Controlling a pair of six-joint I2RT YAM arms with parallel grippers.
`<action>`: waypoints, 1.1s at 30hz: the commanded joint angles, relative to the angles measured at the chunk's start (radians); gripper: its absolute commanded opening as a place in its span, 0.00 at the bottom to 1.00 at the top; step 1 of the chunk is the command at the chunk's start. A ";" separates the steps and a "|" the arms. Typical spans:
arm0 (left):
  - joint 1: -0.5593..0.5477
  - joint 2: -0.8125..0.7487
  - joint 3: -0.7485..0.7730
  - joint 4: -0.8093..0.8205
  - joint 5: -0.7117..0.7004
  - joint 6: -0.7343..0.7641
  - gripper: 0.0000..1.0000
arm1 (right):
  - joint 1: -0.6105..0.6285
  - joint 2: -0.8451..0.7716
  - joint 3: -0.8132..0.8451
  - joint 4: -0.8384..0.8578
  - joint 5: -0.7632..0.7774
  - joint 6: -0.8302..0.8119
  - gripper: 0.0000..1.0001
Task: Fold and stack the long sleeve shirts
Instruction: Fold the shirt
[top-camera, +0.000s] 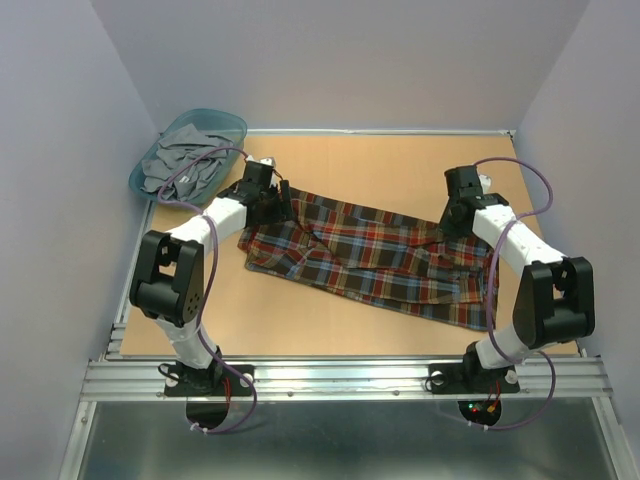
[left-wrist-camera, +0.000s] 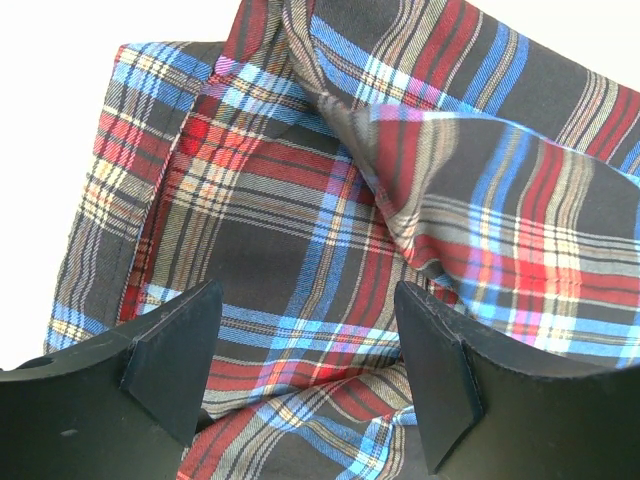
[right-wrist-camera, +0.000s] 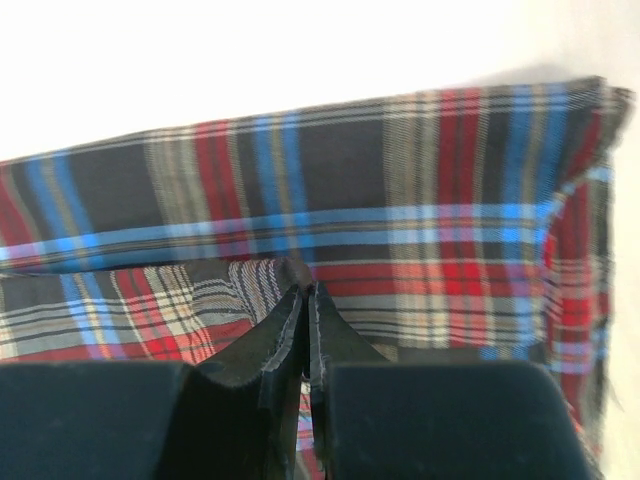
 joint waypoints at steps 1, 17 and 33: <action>-0.004 0.004 0.051 -0.004 -0.003 0.006 0.80 | -0.010 -0.003 0.048 -0.041 0.108 -0.025 0.10; -0.004 0.063 0.095 0.003 0.060 -0.051 0.70 | -0.008 0.099 0.155 -0.040 0.135 -0.059 0.28; -0.004 0.170 0.213 0.032 0.092 -0.173 0.61 | -0.010 -0.167 -0.142 0.283 -0.549 0.040 0.61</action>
